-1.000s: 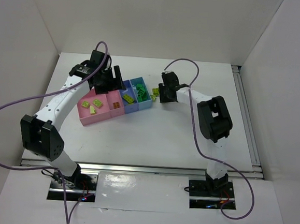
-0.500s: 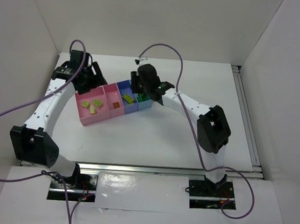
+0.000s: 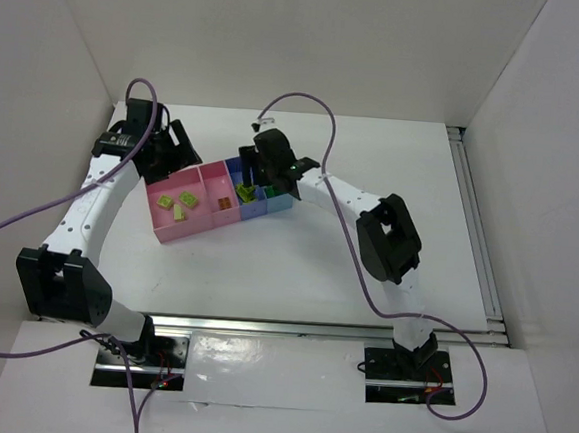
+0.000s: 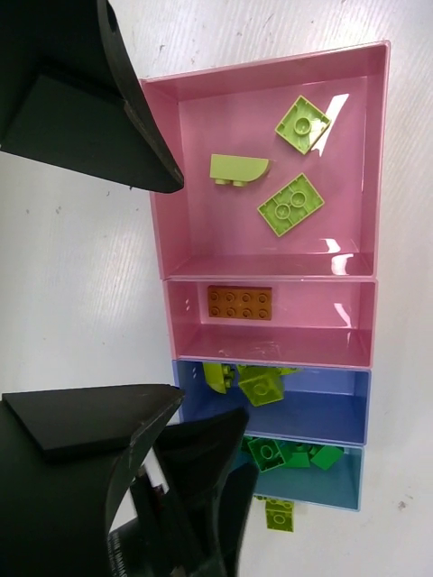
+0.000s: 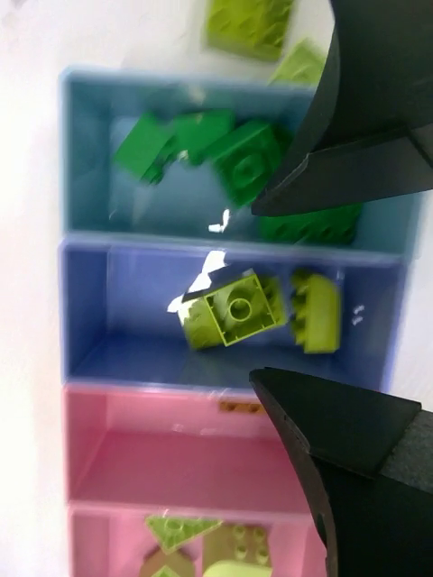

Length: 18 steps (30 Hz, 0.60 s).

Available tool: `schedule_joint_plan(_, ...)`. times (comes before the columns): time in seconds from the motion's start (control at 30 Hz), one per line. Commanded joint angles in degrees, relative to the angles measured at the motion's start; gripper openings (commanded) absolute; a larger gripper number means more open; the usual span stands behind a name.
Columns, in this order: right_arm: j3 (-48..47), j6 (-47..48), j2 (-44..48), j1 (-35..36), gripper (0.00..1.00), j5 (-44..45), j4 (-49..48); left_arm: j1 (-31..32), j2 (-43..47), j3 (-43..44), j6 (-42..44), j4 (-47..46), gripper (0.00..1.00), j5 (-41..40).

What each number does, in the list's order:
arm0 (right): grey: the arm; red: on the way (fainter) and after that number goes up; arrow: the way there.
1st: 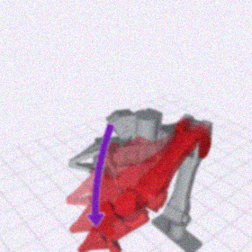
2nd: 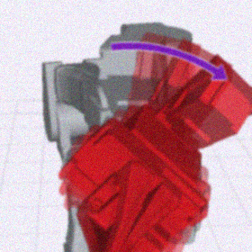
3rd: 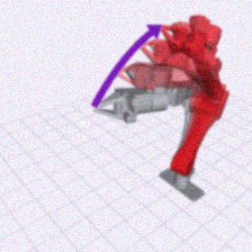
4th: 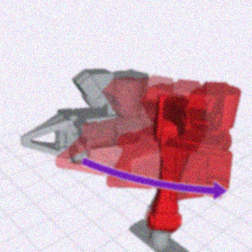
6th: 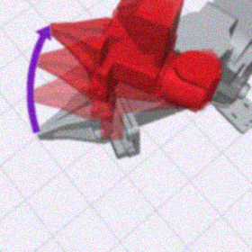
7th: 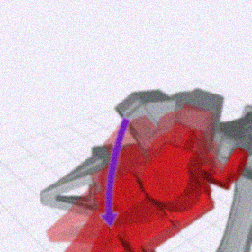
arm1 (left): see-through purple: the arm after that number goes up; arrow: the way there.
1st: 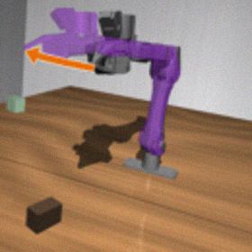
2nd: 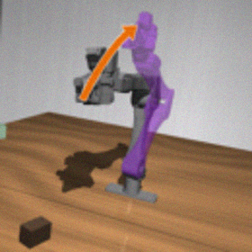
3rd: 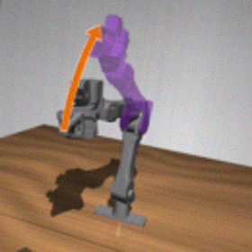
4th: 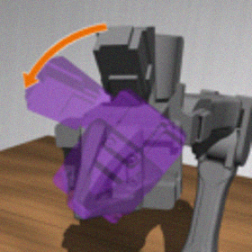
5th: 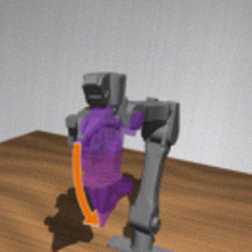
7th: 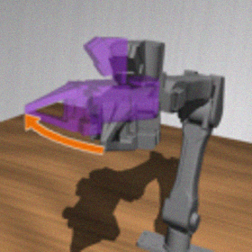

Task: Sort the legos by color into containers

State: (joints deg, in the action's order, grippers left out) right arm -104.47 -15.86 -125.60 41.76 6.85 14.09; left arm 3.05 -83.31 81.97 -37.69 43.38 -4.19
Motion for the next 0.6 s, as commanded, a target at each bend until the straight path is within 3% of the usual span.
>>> schedule_joint_plan(0.0, 7.1, -3.2, 9.6, -2.6, 0.72, 6.0, -4.9, -0.8, 2.3, -0.8, 0.8, -1.3, 0.89, 1.1)
schedule_joint_plan(0.1, 11.5, -5.3, 12.3, -6.5, 0.67, 8.9, -6.0, -0.8, 2.3, -1.3, 0.8, -1.8, 0.89, 1.7)
schedule_joint_plan(0.23, 10.9, -8.5, 9.5, -12.0, 0.64, 8.3, 2.2, -1.3, 2.3, -1.8, 1.3, -2.3, 0.89, 2.3)
schedule_joint_plan(0.4, 10.4, -9.9, 5.0, -16.0, 0.78, 2.6, 4.3, -1.3, 1.7, -2.3, 1.3, -3.4, 0.89, 3.6)
schedule_joint_plan(0.57, 2.3, -8.8, -1.0, -16.5, 0.90, 2.1, 6.2, -0.8, 0.6, -2.3, 1.3, -3.4, 0.89, 4.6)
